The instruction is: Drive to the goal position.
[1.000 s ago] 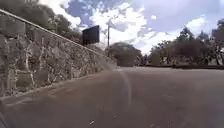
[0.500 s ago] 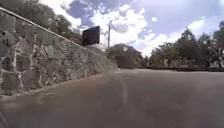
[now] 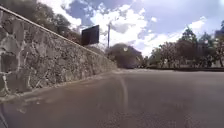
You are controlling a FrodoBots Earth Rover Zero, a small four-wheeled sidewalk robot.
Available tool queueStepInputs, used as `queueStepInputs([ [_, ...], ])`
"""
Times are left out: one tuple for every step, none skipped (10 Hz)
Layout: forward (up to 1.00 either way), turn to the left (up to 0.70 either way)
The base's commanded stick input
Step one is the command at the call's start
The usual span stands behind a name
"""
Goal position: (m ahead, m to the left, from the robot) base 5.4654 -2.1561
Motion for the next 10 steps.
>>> queueStepInputs([
  [0.70,0.00],
  [0.70,0.00],
  [0.70,0.00],
  [0.70,0.00],
  [0.70,0.00],
  [0.70,0.00],
  [0.70,0.00],
  [0.70,0.00],
  [0.70,0.00],
  [0.70,0.00],
])
